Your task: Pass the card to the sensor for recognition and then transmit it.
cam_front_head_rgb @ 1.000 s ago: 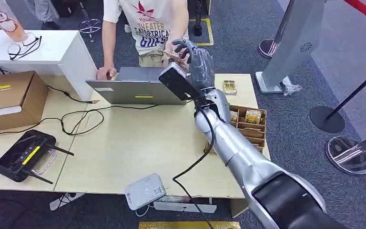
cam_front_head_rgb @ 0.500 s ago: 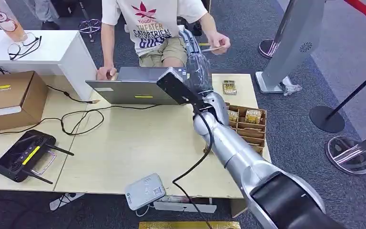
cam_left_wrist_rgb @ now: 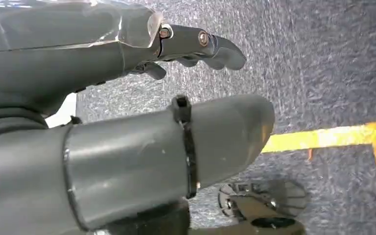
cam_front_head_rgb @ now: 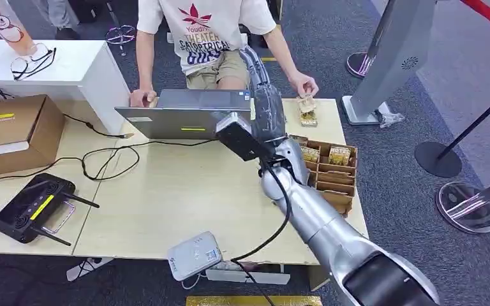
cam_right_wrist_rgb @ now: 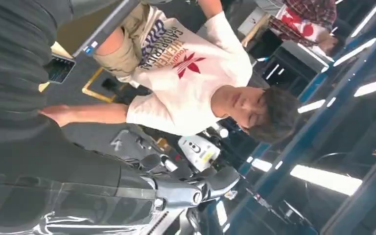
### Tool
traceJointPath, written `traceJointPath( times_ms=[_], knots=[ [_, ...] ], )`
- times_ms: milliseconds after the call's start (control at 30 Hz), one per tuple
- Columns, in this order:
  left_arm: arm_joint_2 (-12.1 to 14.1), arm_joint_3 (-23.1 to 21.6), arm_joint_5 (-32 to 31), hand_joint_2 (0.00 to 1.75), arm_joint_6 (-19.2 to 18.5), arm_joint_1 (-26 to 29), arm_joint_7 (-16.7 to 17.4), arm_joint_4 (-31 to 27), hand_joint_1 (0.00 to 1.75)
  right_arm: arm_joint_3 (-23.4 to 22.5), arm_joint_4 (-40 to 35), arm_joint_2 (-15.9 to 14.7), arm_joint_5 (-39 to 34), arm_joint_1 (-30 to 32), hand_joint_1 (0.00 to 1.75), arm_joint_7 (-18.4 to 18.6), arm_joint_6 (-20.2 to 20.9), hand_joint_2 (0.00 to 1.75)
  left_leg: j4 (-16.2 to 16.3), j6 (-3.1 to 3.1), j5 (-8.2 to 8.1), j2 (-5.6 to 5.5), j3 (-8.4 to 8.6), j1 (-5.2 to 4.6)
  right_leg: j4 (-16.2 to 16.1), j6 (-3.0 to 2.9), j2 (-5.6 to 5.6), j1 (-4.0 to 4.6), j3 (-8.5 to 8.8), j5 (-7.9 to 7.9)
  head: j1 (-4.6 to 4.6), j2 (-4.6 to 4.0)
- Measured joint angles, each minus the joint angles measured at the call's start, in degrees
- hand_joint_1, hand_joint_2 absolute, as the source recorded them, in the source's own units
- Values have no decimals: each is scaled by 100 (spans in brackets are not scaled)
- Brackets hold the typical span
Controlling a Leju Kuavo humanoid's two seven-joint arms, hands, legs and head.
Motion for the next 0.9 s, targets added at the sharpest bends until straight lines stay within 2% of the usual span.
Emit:
traceJointPath(
  times_ms=[167, 300, 567, 800, 900],
  knots=[
    [-76, 116, 85, 0, 24, -16, 2, 0, 0, 28, -750, -359, 470, 622, 0, 31, -461, 175, 1, 1, -1, -1, 0, -1, -2, 0, -1, 0, 0, 0, 2, 0],
    [-83, 208, 129, 0, 24, -16, -15, 0, 0, -94, -1200, -669, 853, 1077, 0, 57, -645, 175, 1, 1, -2, -1, 0, 0, -2, 0, -1, 0, -2, 0, 0, 0],
    [-87, 345, 223, 0, 85, -8, -66, 0, 0, -634, -1678, -1077, 1414, 1851, 0, 109, -651, 175, 0, 1, -2, 0, -2, 0, -2, 0, -2, 0, -1, 0, 2, 0],
    [-90, 385, 225, 0, 96, -5, -70, 0, 0, -791, -1811, -1191, 1425, 2071, 5, 140, -651, 175, 0, 1, -2, 0, -1, 0, -2, 0, 0, 1, -2, 0, 2, 0],
    [-92, 389, 243, 0, 105, -5, -81, 0, 0, -844, -1840, -1248, 1569, 2173, 12, 306, -651, 175, 0, 1, -2, 0, 0, 1, -2, 1, -2, 1, -1, -1, 2, 0]
  ],
)
